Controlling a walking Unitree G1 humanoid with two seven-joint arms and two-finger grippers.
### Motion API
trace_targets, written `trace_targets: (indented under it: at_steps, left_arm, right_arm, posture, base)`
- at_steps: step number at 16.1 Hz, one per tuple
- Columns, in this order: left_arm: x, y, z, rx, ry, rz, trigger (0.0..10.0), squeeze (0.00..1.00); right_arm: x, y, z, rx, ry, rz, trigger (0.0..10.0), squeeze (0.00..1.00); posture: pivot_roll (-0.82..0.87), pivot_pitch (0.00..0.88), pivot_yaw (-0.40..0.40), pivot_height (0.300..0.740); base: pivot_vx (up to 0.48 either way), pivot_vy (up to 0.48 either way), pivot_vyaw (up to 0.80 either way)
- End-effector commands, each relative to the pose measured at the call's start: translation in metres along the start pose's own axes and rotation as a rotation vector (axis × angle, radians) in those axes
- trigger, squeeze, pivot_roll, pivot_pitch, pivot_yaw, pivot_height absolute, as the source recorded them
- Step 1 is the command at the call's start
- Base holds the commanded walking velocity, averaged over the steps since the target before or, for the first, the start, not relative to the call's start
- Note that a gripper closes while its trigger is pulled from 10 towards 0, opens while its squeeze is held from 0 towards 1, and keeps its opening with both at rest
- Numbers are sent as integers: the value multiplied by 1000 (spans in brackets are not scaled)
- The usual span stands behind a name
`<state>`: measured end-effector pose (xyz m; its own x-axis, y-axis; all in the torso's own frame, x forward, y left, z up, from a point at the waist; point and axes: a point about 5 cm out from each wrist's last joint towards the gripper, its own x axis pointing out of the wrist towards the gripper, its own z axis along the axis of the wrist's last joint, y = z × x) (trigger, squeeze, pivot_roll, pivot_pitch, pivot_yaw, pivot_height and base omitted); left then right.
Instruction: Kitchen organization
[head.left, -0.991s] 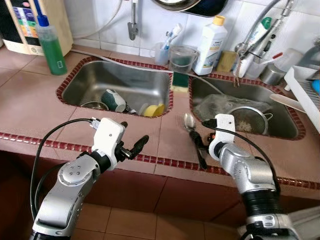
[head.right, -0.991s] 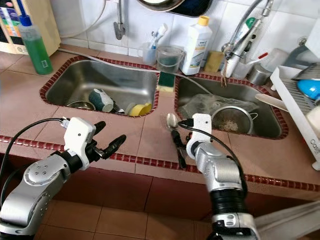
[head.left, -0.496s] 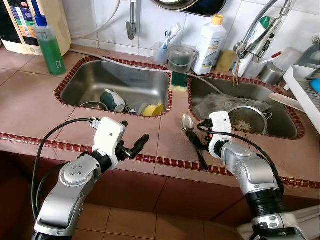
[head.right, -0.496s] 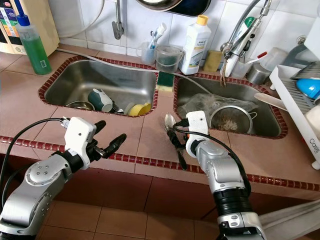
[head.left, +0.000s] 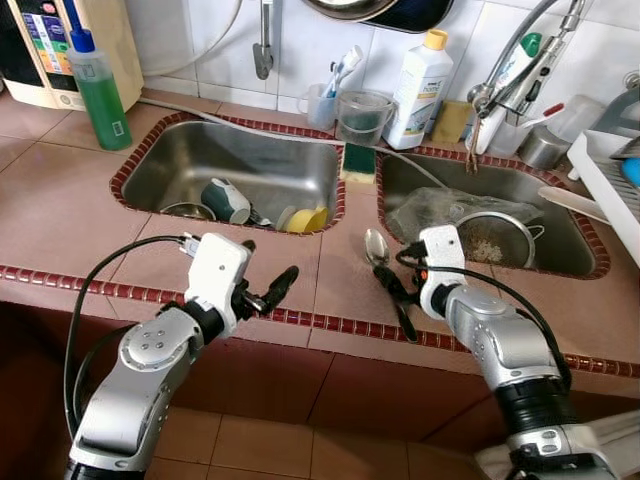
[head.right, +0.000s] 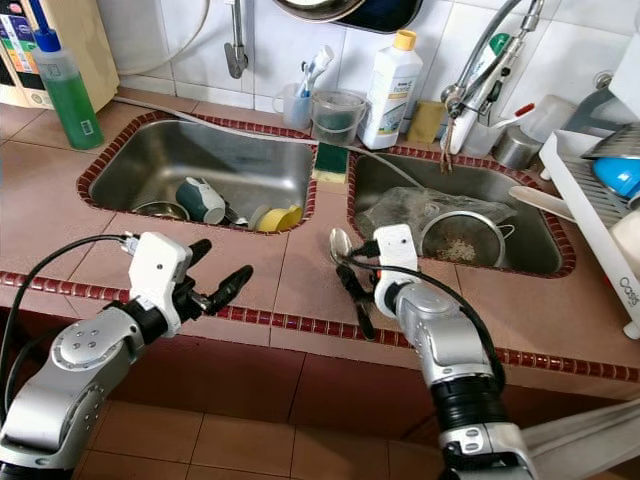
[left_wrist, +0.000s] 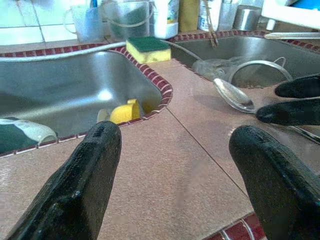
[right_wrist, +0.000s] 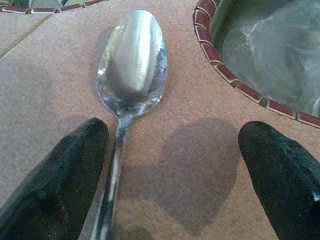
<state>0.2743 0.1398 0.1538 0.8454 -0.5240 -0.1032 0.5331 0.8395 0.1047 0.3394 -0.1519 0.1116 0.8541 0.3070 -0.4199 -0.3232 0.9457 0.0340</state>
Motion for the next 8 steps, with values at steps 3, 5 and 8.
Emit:
trace_targets:
  at_steps: [3,5,8]
  left_arm:
    - [3,0,2,1,-10,-1,10000,0]
    - [3,0,2,0,-11,0,10000,0]
    - [4,0,2,-1,-13,4,10000,0]
  right_arm:
    - [-2,-9,-5,-20,51,11,9765,0]
    - [-2,-11,-4,-33,46,14,3373,0]
    - [-2,-14,-2,-31,39,10,0,0]
  posture:
    - [3,66,-115,740]
    - [3,67,-115,740]
    - [4,67,-119,740]
  base:
    - [0,0,0]
    - [0,0,0]
    - [0,0,0]
